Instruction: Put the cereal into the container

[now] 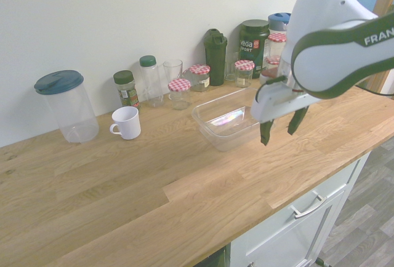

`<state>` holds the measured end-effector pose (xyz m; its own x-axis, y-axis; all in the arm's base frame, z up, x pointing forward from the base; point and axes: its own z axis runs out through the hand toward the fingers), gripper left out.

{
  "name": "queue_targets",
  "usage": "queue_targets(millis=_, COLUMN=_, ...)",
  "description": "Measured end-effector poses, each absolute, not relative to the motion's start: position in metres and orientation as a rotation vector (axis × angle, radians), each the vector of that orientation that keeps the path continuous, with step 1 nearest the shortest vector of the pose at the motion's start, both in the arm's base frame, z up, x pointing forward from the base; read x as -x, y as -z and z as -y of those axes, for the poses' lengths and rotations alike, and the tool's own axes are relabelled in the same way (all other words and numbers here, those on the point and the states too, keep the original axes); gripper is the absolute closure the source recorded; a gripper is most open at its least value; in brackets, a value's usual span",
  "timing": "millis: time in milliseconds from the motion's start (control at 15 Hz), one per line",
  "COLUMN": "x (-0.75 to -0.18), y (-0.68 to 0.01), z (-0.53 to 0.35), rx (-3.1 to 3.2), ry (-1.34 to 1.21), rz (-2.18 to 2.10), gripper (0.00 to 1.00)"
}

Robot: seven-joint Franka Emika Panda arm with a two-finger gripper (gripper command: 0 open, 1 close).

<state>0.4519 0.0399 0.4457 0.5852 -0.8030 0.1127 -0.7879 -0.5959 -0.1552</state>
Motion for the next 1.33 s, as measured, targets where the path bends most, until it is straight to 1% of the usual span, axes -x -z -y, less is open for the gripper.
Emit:
queue_targets(millis=200, x=-0.468, y=-0.47, z=-0.013, rx=2.632, ry=0.324, rz=-1.467, gripper=0.0)
queue_targets(millis=467, x=-0.485, y=-0.476, z=0.057, rx=2.53, ry=0.345, rz=-1.621, gripper=0.0)
queue_targets(millis=1000, x=-0.488, y=-0.438, z=0.155, rx=2.422, ry=0.398, rz=-1.822, gripper=0.0)
queue_targets(millis=1333, x=-0.498, y=-0.4, z=0.175, rx=2.423, ry=0.399, rz=-1.868, gripper=0.0)
